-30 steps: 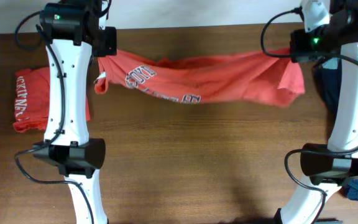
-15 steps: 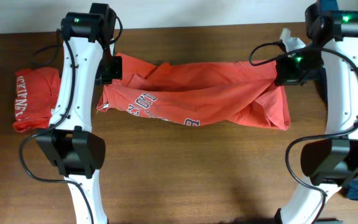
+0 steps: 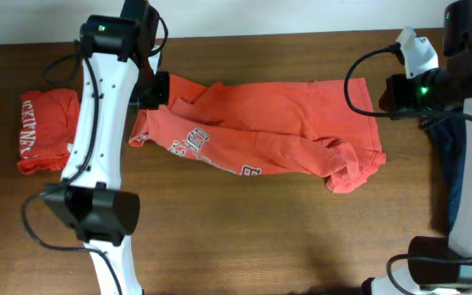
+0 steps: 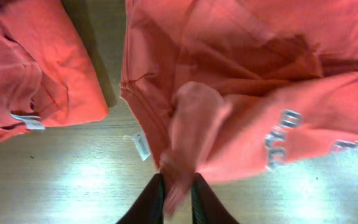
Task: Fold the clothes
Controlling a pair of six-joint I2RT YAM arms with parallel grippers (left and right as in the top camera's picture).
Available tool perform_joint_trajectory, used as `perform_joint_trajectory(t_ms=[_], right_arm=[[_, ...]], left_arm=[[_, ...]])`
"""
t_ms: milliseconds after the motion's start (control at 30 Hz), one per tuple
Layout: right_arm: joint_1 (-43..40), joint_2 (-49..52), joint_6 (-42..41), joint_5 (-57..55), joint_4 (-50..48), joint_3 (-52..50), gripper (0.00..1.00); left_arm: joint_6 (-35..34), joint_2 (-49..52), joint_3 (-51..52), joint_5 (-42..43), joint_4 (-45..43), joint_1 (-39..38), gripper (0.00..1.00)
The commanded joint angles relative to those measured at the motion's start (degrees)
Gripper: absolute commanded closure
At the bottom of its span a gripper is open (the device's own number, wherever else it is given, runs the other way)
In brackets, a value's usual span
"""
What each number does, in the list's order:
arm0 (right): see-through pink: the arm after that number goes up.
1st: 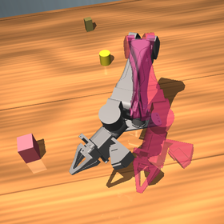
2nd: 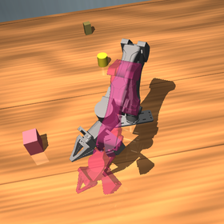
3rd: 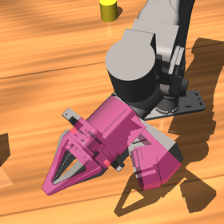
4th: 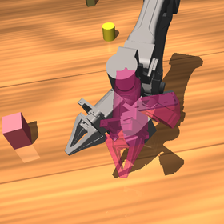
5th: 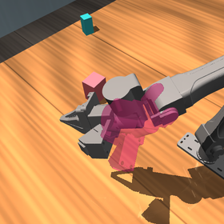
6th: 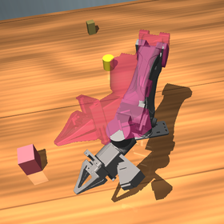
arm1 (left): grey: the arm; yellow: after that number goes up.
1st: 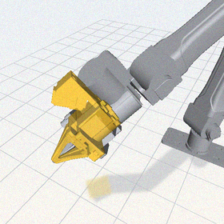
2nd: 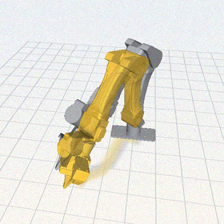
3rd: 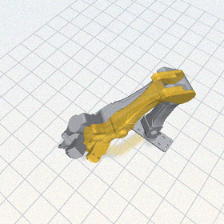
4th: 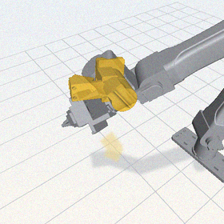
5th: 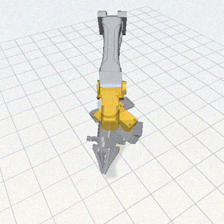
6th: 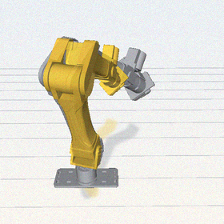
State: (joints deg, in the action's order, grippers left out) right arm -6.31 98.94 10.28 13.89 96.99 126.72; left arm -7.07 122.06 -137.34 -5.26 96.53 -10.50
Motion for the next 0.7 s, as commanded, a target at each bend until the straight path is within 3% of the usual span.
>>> perform_joint_trajectory(t_ms=[0, 33, 67, 133, 267, 500, 667], right_arm=[[-0.48, 0.02, -0.24, 0.52, 0.35, -0.57, 0.87], [-0.48, 0.02, -0.24, 0.52, 0.35, -0.70, 0.84], [-0.48, 0.02, -0.24, 0.55, 0.35, -0.74, 0.82], [-0.48, 0.02, -0.24, 0.94, 0.35, -0.72, 0.73], [-0.48, -0.26, -0.22, 0.96, 0.35, -0.72, 0.63], [-0.48, -7.17, -0.55, 0.90, 0.35, -0.72, 0.54], [-0.48, -12.76, -14.19, -6.51, 0.35, -0.74, 0.51]], left_arm=[[2.03, -3.04, 0.04, 0.52, 0.17, -0.83, 0.57], [2.03, -3.08, 0.04, 0.55, 0.20, -1.03, 0.49], [2.21, -3.21, 0.04, 0.57, 0.17, -1.18, 0.27], [2.23, -3.65, 0.04, 0.48, 0.17, -1.36, 0.02], [2.19, -6.58, -0.74, -1.20, 0.13, -1.33, 0.01], [2.19, -16.22, -7.65, -1.18, -0.07, -1.36, 0.01], [-4.00, -21.66, -8.09, -0.94, 0.15, -1.36, 0.01]])
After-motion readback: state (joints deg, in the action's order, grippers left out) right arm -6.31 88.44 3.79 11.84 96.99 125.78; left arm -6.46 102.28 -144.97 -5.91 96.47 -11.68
